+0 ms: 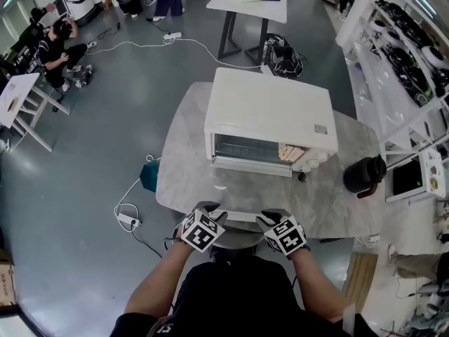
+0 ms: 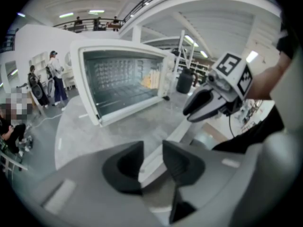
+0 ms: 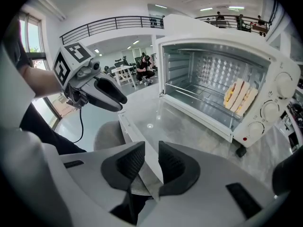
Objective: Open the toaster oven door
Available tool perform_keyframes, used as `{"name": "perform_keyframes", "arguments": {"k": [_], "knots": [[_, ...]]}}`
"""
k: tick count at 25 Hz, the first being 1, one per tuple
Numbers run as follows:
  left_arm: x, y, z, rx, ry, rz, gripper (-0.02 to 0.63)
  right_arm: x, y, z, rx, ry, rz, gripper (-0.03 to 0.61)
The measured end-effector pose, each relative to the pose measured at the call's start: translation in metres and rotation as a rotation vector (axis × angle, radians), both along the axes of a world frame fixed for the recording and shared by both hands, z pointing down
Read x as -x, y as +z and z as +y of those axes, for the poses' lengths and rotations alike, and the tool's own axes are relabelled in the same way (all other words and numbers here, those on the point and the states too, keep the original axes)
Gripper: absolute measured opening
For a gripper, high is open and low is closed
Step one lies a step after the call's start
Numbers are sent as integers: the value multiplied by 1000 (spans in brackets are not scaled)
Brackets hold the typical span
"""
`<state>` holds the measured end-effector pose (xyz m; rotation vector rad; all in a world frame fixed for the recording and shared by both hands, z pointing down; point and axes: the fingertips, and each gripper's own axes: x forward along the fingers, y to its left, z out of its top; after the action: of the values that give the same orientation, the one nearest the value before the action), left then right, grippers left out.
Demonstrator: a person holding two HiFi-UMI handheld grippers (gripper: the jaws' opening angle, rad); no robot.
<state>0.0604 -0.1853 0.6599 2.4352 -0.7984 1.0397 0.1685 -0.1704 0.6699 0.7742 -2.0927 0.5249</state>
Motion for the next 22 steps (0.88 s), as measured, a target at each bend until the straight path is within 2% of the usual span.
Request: {"name": "perform_keyframes", "arguments": {"k": [5,11,16,22], "knots": [[10,-35,-12,-62,-40,69,126,8,-29,-6,-41,23,-26,80],[15,-87,-38,-149,-122,177,96,9,-70,-18,-136,2,-66,60],[11,-134,-58,-201,-211,265,66,-5,-115,-43,-215,36,-162,37],[-10,-183,-82,-307,-303,297,49,-29,-176,-67,-339,5,-280,20]]}}
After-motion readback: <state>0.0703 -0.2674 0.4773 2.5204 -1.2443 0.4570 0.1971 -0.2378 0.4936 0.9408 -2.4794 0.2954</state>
